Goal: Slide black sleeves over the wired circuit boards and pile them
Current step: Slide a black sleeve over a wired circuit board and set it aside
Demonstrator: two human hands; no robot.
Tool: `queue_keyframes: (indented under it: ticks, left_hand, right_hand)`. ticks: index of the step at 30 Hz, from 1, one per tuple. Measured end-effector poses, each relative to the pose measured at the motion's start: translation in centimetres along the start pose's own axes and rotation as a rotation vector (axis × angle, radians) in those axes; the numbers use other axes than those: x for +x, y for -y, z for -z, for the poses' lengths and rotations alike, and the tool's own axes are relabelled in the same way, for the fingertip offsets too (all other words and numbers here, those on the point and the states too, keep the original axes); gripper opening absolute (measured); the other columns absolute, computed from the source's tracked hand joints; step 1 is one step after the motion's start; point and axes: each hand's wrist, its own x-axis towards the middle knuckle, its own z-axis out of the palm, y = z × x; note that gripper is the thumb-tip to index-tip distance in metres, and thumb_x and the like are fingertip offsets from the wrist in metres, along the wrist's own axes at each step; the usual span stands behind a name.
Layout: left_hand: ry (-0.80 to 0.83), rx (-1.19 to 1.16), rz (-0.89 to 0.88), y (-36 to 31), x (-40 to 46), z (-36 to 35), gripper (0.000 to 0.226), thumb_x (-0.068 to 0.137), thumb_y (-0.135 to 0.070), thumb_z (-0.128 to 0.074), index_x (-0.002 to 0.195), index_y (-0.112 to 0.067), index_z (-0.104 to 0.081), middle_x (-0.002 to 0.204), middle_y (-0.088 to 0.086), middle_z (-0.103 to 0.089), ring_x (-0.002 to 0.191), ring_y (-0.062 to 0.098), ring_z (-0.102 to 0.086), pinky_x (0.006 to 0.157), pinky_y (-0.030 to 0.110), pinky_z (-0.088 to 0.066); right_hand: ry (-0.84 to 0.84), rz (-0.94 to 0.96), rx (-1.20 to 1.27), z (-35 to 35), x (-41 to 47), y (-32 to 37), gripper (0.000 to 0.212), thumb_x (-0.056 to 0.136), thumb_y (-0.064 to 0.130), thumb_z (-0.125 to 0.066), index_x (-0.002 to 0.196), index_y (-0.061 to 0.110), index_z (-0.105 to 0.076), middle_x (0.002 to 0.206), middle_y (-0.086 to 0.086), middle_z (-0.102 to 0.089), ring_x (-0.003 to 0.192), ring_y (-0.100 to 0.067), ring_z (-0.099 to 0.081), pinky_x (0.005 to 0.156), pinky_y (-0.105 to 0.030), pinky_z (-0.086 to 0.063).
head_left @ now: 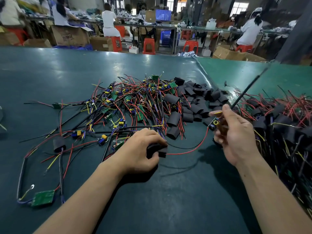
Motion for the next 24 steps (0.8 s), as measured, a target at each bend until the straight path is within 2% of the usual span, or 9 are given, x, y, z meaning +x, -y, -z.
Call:
queue_keyframes:
  ticks: [2, 4, 6, 9, 12, 14, 17, 21, 24]
  left_hand:
    - [-0.015, -0.019, 0.0, 0.01, 0.07, -0.07, 0.027, 0.079, -0.013, -0.069, 0.105, -0.016, -0.074, 0.106, -0.005, -0.067, 0.106, 0.016, -0.057, 0.097, 0.036, -0.044]
    - [-0.023, -0.022, -0.014, 0.01, 0.13, -0.23, 0.024, 0.08, -0.022, -0.076, 0.104, -0.017, -0.076, 0.105, -0.007, -0.068, 0.105, 0.013, -0.057, 0.096, 0.033, -0.044]
    - [-0.031, -0.013, -0.005, 0.02, 0.17, -0.32, 0.024, 0.082, -0.027, -0.077, 0.105, -0.019, -0.077, 0.106, -0.01, -0.068, 0.104, 0.011, -0.057, 0.095, 0.032, -0.044]
    - [-0.042, -0.002, -0.01, 0.02, 0.18, -0.29, 0.024, 0.083, -0.029, -0.078, 0.105, -0.02, -0.078, 0.106, -0.01, -0.068, 0.103, 0.012, -0.057, 0.094, 0.03, -0.045]
    - [-0.066, -0.049, -0.012, 0.1, 0.26, -0.18, 0.026, 0.08, -0.021, -0.081, 0.105, -0.017, -0.076, 0.104, -0.007, -0.07, 0.103, 0.013, -0.058, 0.094, 0.028, -0.045]
    - [-0.097, -0.079, 0.031, 0.18, 0.3, -0.17, 0.031, 0.077, -0.02, -0.083, 0.106, -0.017, -0.073, 0.102, -0.009, -0.068, 0.1, 0.01, -0.059, 0.092, 0.029, -0.047]
    - [-0.154, -0.12, 0.074, 0.29, 0.2, -0.29, 0.035, 0.073, -0.019, -0.086, 0.105, -0.021, -0.07, 0.097, -0.012, -0.067, 0.093, 0.005, -0.06, 0.087, 0.03, -0.049]
    - [-0.269, -0.2, 0.075, 0.36, 0.3, -0.23, 0.036, 0.075, -0.016, -0.085, 0.105, -0.025, -0.066, 0.095, -0.011, -0.069, 0.088, 0.007, -0.065, 0.084, 0.028, -0.053]
    - [-0.344, -0.263, 0.065, 0.36, 0.34, -0.18, 0.037, 0.075, -0.011, -0.085, 0.106, -0.017, -0.067, 0.095, -0.009, -0.071, 0.088, 0.009, -0.068, 0.085, 0.025, -0.054]
  right_hand:
    - [-0.006, -0.006, -0.01, -0.04, 0.08, -0.25, 0.039, 0.1, 0.038, -0.052, 0.072, 0.017, -0.068, 0.068, -0.004, -0.056, 0.039, -0.013, -0.046, 0.035, -0.02, -0.029]
    - [-0.003, -0.002, -0.033, -0.08, 0.08, -0.35, 0.038, 0.102, 0.039, -0.049, 0.079, 0.013, -0.064, 0.074, -0.006, -0.058, 0.04, -0.016, -0.054, 0.035, -0.022, -0.037]
    - [0.003, 0.01, -0.04, -0.03, 0.1, -0.45, 0.037, 0.102, 0.039, -0.046, 0.084, 0.011, -0.061, 0.079, -0.008, -0.062, 0.045, -0.02, -0.061, 0.039, -0.026, -0.048]
    - [0.027, -0.013, 0.015, -0.14, 0.14, -0.54, 0.032, 0.103, 0.034, -0.044, 0.086, 0.009, -0.056, 0.084, -0.009, -0.068, 0.054, -0.023, -0.066, 0.047, -0.028, -0.055]
    - [0.125, -0.122, 0.103, -0.29, 0.13, -0.71, 0.013, 0.094, 0.021, -0.058, 0.094, 0.008, -0.056, 0.087, -0.014, -0.071, 0.065, -0.022, -0.067, 0.059, -0.027, -0.058]
    - [0.179, -0.138, 0.115, -0.23, 0.13, -0.82, 0.02, 0.082, 0.004, -0.067, 0.1, 0.009, -0.058, 0.086, -0.011, -0.069, 0.073, -0.018, -0.066, 0.067, -0.026, -0.058]
    - [0.171, -0.064, 0.083, -0.2, 0.19, -0.61, 0.027, 0.081, -0.012, -0.064, 0.099, 0.008, -0.065, 0.077, -0.002, -0.068, 0.072, -0.011, -0.066, 0.069, -0.022, -0.056]
    - [0.124, 0.004, 0.073, -0.03, 0.57, -0.41, 0.001, 0.088, 0.001, -0.062, 0.088, 0.002, -0.063, 0.07, -0.003, -0.069, 0.066, -0.017, -0.068, 0.065, -0.024, -0.057]
    - [0.148, -0.028, 0.113, -0.2, 0.56, -0.55, 0.004, 0.093, 0.003, -0.058, 0.09, 0.002, -0.061, 0.083, -0.012, -0.073, 0.076, -0.024, -0.072, 0.07, -0.029, -0.059]
